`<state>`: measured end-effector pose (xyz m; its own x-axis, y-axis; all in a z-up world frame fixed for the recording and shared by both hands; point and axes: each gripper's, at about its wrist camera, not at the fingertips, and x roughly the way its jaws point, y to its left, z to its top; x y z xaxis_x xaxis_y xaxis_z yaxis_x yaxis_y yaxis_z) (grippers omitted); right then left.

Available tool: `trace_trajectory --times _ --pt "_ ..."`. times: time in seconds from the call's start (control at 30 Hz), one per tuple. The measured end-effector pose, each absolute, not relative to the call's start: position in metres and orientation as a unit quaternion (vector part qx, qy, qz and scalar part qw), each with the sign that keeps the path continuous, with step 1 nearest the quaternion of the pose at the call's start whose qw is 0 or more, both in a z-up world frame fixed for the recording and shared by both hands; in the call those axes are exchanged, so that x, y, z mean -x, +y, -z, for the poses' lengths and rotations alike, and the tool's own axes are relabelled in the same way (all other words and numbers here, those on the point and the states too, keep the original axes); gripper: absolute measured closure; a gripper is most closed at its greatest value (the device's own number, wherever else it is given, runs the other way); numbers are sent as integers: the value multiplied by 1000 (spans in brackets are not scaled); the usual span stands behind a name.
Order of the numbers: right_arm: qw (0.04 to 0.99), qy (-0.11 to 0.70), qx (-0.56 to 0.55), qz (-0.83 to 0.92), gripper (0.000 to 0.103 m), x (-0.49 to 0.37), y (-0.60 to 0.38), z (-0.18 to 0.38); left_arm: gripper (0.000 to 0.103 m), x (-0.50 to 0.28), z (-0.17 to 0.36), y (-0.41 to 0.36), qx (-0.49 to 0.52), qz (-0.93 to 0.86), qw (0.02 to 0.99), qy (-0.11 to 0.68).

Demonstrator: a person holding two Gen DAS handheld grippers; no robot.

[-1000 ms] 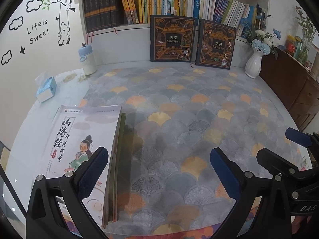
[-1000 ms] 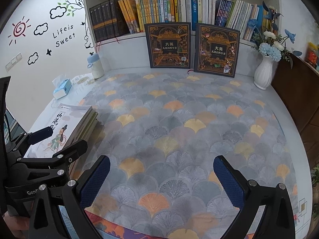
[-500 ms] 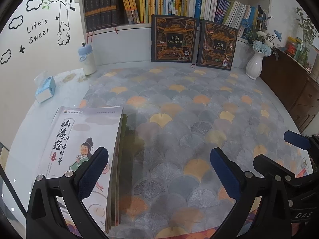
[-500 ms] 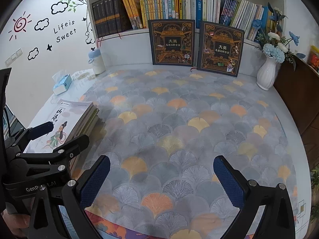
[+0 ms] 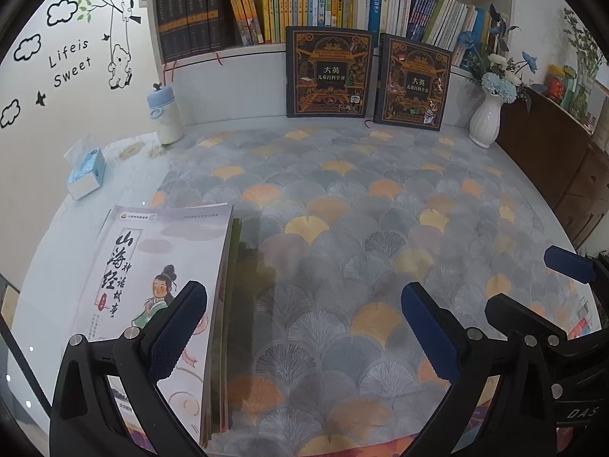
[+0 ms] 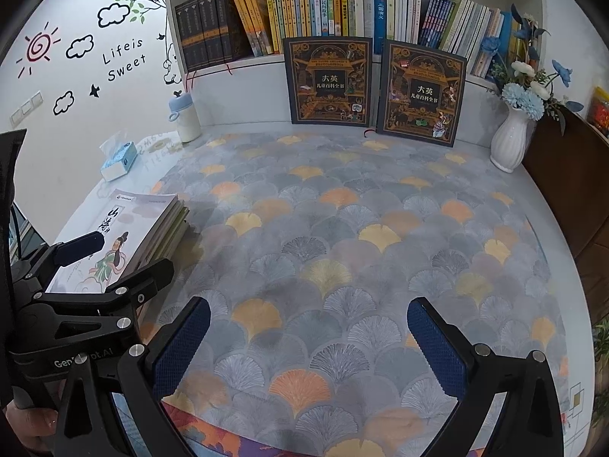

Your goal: Organize books

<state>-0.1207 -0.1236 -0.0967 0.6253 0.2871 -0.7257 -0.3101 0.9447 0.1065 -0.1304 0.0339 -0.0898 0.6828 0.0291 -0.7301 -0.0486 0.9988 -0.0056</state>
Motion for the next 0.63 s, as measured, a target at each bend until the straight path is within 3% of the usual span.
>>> trace_trajectory --times 0.63 --pt "906 391 5 -162 0 135 -136 95 1 145 85 20 -8 -31 924 382"
